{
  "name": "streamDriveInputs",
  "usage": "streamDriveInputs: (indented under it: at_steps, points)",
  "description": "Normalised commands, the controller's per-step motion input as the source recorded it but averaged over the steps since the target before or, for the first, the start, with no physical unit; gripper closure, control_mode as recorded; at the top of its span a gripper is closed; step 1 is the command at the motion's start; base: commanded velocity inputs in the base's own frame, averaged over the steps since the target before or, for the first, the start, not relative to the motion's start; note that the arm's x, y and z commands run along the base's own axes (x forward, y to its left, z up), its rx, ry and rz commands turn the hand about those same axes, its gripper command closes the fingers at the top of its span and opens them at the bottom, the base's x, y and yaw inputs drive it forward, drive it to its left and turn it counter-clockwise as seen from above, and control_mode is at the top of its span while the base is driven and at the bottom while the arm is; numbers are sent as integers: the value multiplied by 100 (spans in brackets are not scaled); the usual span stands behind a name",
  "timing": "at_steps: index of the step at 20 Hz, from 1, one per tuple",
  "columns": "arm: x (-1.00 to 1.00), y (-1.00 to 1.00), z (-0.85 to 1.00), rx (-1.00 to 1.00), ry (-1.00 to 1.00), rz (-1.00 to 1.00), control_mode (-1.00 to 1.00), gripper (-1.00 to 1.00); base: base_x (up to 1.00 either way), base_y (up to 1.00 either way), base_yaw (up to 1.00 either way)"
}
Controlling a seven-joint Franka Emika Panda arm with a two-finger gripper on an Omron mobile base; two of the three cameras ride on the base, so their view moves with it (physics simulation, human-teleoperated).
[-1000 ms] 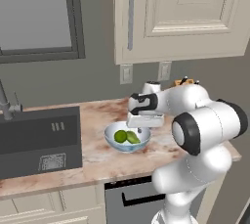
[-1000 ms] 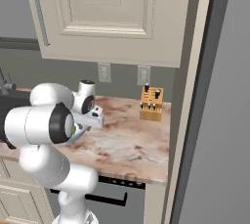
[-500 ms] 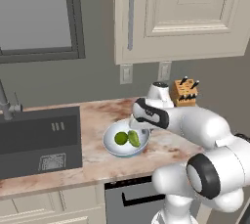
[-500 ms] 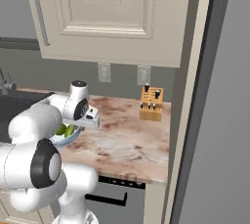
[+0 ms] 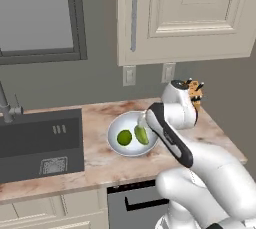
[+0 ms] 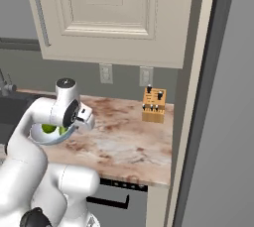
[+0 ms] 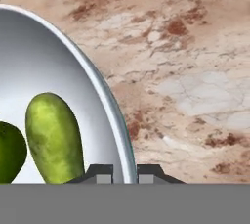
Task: Dump the lime and mango from the bowl so the bowl can be washed. Place the bowl in the sink after clearing the leftovers.
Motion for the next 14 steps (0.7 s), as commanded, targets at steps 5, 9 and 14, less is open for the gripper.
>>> streamDriveInputs:
  at_steps: [5, 9, 14]
  points:
    - [-40, -33, 96, 18, 0, -18, -100, 100, 0, 0, 0]
    - [-31, -50, 86, 23, 5, -14, -100, 100, 0, 0, 0]
    - [-13, -43, 48, 25, 16, -11, -100, 100, 0, 0, 0]
